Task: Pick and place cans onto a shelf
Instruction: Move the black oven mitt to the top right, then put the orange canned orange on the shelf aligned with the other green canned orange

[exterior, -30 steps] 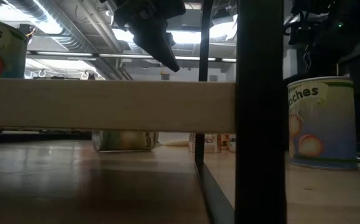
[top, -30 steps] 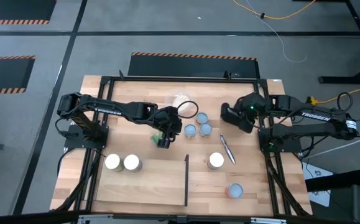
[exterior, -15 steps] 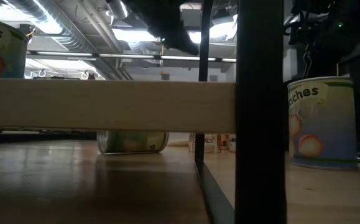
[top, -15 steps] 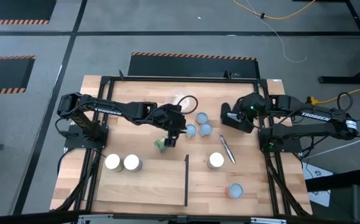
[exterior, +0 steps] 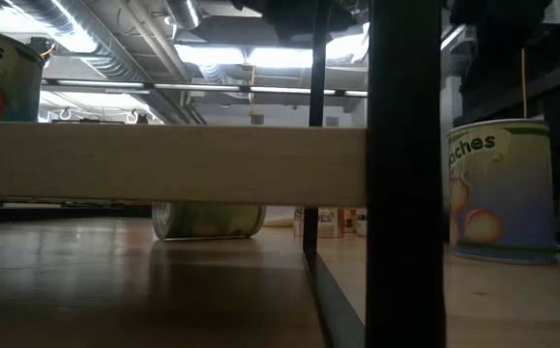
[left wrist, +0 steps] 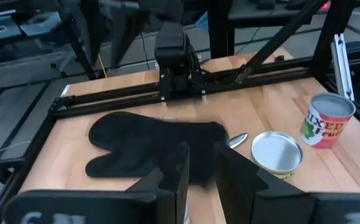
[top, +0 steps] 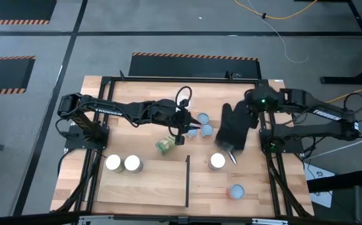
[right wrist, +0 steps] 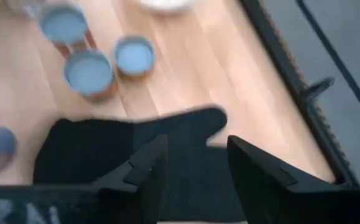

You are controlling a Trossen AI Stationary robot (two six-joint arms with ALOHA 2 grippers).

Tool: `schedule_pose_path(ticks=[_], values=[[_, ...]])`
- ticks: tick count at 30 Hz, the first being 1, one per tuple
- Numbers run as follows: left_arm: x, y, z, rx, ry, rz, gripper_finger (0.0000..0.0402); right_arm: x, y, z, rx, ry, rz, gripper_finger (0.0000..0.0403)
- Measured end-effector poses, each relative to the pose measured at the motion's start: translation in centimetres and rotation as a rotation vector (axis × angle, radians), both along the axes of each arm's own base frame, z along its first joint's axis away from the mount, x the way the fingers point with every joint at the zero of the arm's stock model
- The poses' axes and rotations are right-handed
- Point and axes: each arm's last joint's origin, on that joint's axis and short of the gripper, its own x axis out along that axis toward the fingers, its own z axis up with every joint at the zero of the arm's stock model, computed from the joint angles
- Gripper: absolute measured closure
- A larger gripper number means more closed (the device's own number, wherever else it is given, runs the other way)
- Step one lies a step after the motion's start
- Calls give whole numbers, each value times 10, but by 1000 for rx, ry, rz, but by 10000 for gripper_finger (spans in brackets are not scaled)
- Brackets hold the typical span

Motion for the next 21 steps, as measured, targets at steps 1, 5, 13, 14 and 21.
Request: schedule_pose_path(ticks=[1,5,13,14,21], values=[[0,0,0,0,-3,0,333,0,0,7,4,-28,8,232],[0,0,0,0,-1,0,333,4,3,24,58,-166,83,232],[0,0,0,0,2,0,333,33,4,4,213,-341,326,232],[0,0,0,0,3,0,333,38,3,-2,225,-350,342,232],[0,0,0,-1,5,0,333,59,-1,-52,243,-330,433,232]])
